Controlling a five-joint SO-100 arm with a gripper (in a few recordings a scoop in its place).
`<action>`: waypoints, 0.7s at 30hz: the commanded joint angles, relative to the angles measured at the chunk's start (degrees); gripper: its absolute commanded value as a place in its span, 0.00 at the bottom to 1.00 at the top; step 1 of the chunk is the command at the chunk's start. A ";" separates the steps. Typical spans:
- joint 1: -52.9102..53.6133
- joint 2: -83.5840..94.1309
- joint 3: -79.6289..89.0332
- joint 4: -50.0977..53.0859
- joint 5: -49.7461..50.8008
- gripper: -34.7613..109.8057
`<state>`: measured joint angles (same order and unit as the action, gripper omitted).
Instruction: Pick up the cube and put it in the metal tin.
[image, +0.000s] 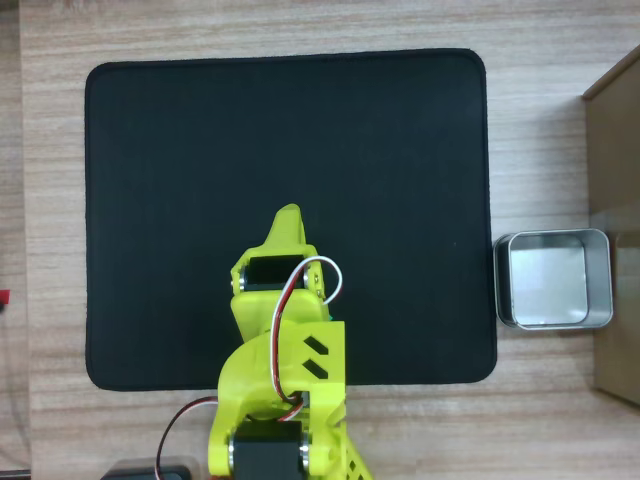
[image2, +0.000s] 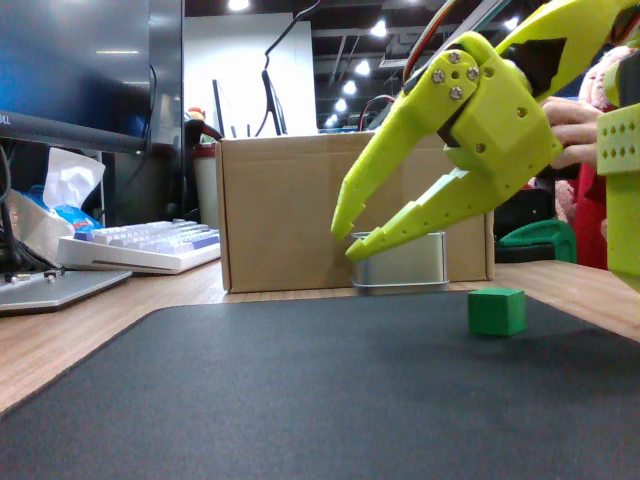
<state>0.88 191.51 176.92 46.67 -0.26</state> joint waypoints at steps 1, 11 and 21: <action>1.05 1.14 0.35 1.67 -1.32 0.24; 3.52 1.14 -7.73 4.75 -7.65 0.37; 5.80 1.14 -21.88 21.27 -32.61 0.41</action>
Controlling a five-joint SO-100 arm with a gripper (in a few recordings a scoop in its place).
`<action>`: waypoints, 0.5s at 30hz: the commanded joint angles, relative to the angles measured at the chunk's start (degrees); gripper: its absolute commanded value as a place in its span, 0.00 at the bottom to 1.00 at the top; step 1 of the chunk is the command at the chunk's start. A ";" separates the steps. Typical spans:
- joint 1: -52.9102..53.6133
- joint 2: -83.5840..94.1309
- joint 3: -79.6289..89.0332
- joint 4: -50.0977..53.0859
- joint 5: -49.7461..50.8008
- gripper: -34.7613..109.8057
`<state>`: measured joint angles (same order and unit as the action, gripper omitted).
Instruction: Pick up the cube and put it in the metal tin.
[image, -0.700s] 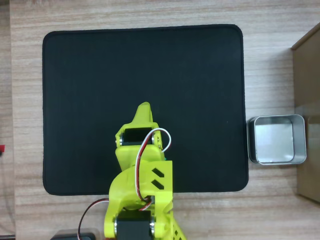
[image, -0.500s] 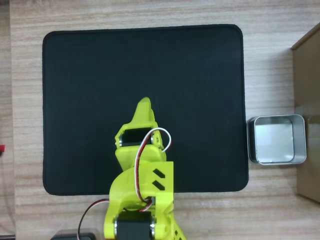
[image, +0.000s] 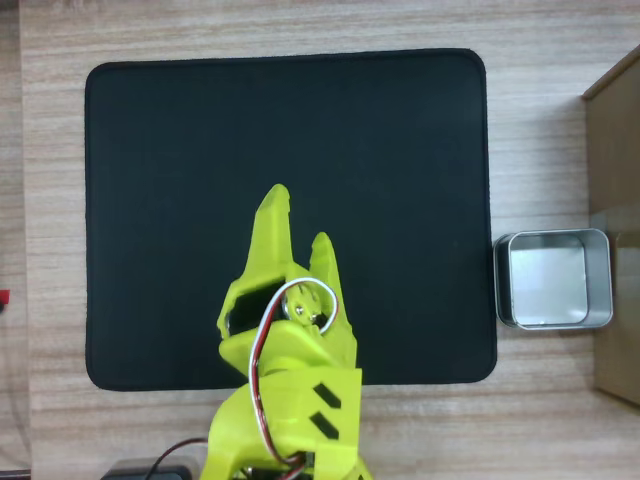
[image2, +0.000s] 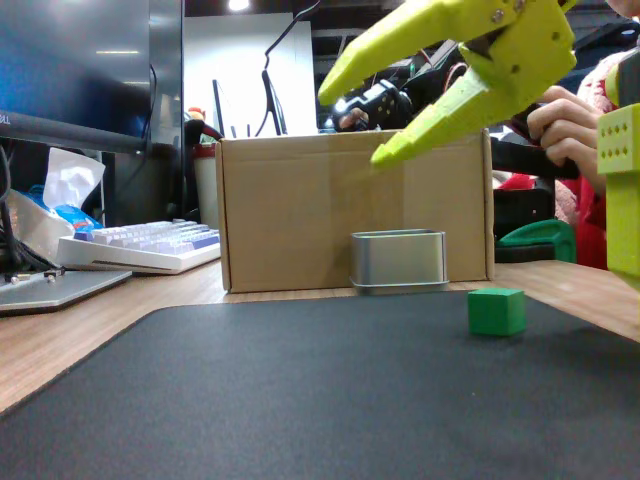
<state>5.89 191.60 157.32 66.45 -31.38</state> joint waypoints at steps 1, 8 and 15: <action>1.85 1.05 -2.72 3.52 -5.54 0.44; 0.26 -1.67 -4.31 12.48 -19.78 0.50; 4.31 -27.25 -8.96 12.30 -32.70 0.46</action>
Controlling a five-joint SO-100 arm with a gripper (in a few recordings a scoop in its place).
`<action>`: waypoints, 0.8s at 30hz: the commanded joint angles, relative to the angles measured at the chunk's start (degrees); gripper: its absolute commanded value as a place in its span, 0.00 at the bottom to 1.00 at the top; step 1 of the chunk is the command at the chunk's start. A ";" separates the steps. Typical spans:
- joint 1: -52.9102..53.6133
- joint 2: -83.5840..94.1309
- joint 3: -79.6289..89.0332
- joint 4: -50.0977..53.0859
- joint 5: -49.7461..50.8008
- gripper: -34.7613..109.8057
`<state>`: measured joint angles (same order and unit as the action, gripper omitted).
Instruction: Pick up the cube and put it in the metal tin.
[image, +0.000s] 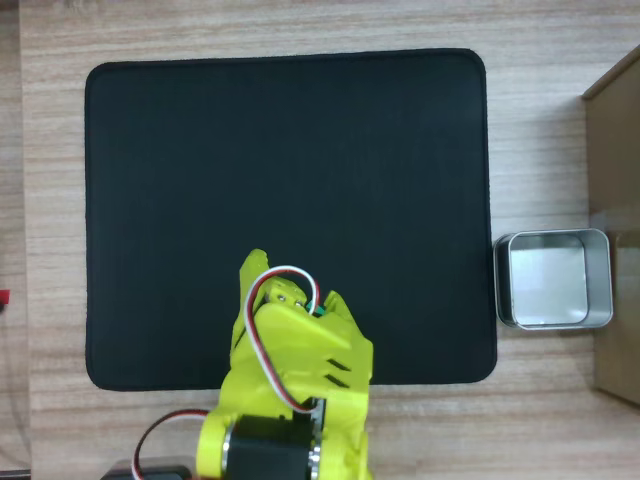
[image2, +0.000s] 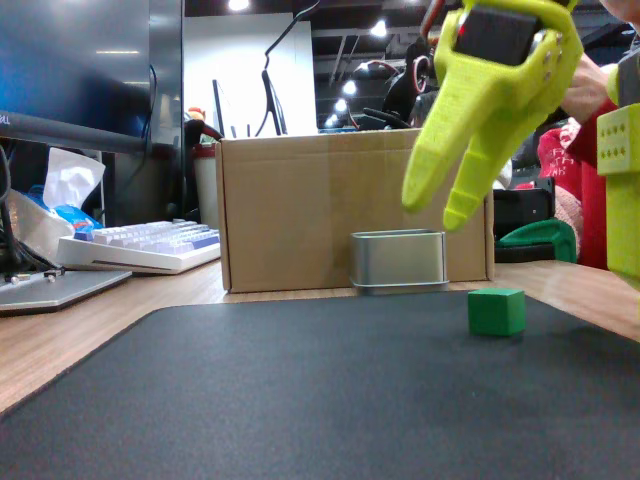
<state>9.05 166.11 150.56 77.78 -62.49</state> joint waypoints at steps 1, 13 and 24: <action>2.72 -4.75 -3.69 1.23 -3.34 0.46; 5.36 -18.90 2.37 -2.46 -13.18 0.45; 4.66 -24.70 4.22 -7.73 -12.74 0.41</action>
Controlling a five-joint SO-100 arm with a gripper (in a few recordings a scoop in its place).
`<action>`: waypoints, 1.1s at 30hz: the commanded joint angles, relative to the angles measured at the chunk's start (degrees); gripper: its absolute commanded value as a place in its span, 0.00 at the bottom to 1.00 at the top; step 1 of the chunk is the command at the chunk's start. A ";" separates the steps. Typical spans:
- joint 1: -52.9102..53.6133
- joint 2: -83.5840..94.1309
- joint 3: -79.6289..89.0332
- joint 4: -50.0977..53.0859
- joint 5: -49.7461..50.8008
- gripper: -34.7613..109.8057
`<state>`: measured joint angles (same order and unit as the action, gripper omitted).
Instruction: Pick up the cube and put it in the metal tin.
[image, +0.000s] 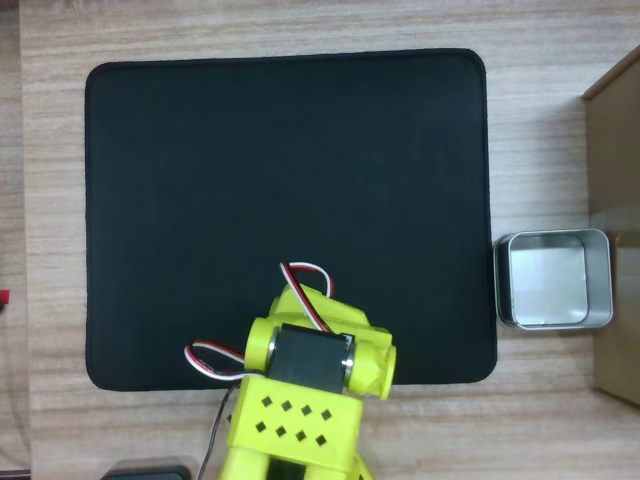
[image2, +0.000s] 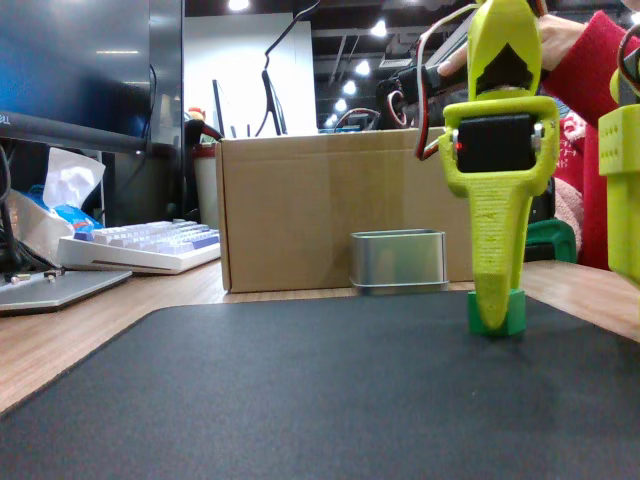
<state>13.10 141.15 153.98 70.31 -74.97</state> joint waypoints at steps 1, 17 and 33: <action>0.62 -0.18 0.79 -0.44 -0.26 0.38; -1.05 11.69 -1.05 -0.35 13.54 0.25; 20.30 5.45 -25.58 -3.43 31.29 0.24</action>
<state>31.99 145.99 130.52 66.88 -43.42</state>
